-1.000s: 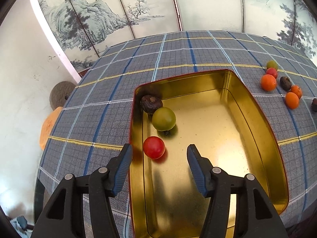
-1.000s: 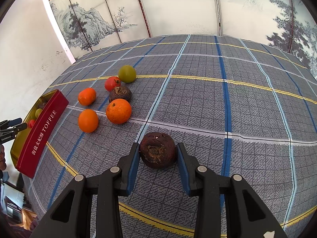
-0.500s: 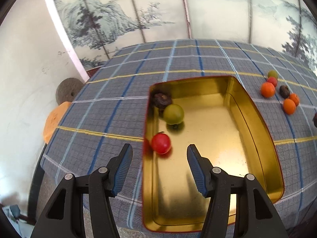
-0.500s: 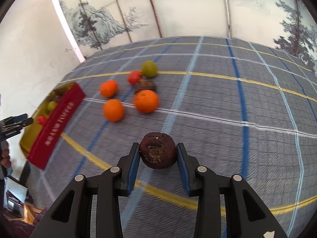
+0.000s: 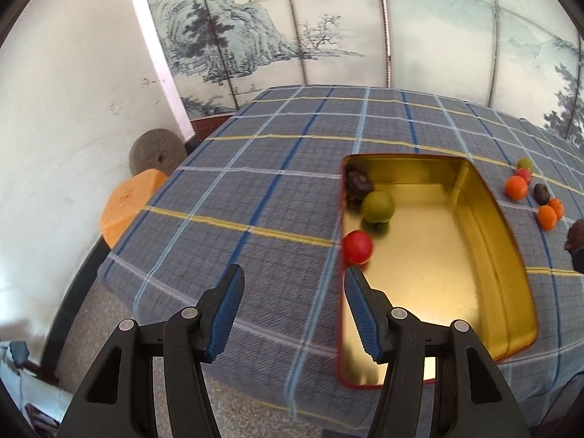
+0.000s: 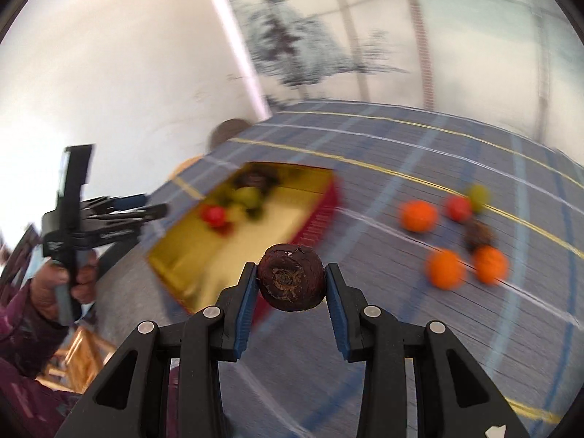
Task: Organize fruits
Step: 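Carry the dried fruit into the gold tin and open the right gripper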
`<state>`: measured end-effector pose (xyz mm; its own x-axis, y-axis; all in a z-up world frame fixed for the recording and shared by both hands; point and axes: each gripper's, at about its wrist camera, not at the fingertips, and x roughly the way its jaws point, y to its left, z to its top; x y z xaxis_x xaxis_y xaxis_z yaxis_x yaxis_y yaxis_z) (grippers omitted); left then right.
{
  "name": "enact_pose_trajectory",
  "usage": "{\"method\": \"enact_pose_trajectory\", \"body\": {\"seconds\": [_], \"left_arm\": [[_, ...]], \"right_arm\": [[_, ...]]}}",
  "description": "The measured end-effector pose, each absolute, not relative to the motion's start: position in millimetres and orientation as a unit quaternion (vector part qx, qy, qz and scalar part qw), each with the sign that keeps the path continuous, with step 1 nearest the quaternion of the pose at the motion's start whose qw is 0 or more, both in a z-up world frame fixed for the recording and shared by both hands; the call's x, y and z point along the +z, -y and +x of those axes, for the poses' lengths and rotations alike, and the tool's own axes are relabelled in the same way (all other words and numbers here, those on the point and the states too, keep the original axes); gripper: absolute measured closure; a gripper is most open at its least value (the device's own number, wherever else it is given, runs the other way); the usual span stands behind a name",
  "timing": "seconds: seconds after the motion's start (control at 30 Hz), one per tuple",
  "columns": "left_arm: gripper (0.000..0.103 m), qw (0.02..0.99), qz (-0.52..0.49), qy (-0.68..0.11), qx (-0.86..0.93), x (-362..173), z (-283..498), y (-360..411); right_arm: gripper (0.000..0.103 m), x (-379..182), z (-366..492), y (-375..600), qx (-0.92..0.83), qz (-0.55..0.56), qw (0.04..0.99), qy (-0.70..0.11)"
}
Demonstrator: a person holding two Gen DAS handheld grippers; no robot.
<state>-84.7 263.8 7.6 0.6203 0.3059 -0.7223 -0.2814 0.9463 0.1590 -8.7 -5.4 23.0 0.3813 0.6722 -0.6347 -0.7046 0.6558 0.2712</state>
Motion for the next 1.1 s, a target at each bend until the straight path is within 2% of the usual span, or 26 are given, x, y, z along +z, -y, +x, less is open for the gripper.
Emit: {"method": "enact_pose_trajectory", "body": {"seconds": [0.5,1.1], "left_arm": [[0.045,0.9,0.025,-0.399,0.177,1.3,-106.3,-286.3],[0.041,0.899,0.042,-0.398,0.177,-3.5,-108.2,-286.4]], "right_arm": [[0.068,-13.9,-3.9,-140.3,0.485,-0.1,0.751,-0.437],[0.068,-18.7,9.7,-175.2,0.479,-0.105,0.745,-0.453]]}}
